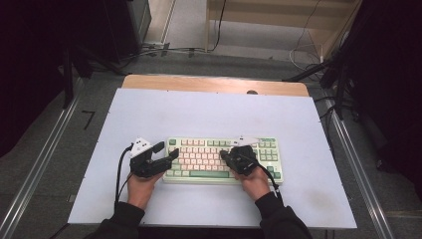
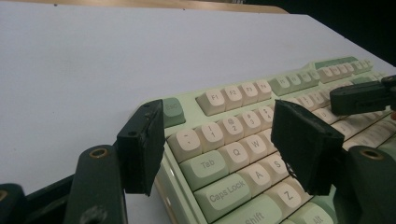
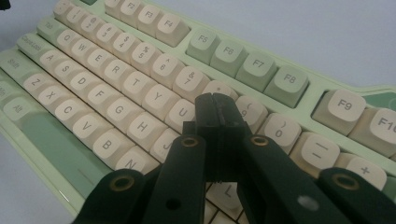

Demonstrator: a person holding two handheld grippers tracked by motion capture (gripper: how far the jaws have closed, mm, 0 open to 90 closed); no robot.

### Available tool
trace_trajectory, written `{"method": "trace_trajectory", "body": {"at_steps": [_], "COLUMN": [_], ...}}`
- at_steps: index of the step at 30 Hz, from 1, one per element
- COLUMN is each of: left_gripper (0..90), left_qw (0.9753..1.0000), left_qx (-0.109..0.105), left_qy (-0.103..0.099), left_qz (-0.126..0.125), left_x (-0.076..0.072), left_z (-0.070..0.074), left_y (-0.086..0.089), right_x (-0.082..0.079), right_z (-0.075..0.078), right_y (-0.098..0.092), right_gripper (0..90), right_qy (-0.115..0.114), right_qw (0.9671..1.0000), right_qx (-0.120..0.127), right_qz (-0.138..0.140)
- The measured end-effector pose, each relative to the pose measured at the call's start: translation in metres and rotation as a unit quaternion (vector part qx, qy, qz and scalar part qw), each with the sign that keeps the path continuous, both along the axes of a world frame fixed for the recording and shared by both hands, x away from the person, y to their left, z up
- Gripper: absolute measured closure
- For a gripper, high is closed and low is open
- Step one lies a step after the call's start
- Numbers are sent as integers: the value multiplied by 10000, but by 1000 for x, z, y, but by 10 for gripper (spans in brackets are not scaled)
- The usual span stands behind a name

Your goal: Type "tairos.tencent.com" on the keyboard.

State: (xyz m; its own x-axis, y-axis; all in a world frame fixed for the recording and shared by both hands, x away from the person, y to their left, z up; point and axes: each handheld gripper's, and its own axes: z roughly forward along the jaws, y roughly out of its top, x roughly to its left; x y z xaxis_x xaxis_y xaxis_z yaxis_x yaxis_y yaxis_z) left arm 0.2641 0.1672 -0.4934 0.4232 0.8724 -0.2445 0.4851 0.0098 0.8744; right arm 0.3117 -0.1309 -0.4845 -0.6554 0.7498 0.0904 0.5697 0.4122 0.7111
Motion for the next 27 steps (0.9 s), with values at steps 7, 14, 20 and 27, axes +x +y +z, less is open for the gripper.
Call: {"method": "trace_trajectory", "body": {"at_steps": [7,14,20,27], "left_gripper": [358,356,437,623], "left_qw": [10000,9998,9993,9975], "left_qx": [20,75,-17,-41], "left_qy": [-19,-79,-242,-263], "left_qz": [-51,-153,-268,-650], "left_x": [0,1,5,15], "left_z": [0,1,3,8], "left_y": [-2,-9,-19,-39], "right_x": [-6,-6,-6,-10], "right_z": [21,26,24,22], "right_y": [-16,-28,-40,-53], "right_gripper": [518,185,176,177], "right_qy": [-389,-501,-402,-356], "right_qw": [9962,9951,9952,9944], "right_qx": [783,836,836,850], "right_qz": [1,-180,-315,-510]}}
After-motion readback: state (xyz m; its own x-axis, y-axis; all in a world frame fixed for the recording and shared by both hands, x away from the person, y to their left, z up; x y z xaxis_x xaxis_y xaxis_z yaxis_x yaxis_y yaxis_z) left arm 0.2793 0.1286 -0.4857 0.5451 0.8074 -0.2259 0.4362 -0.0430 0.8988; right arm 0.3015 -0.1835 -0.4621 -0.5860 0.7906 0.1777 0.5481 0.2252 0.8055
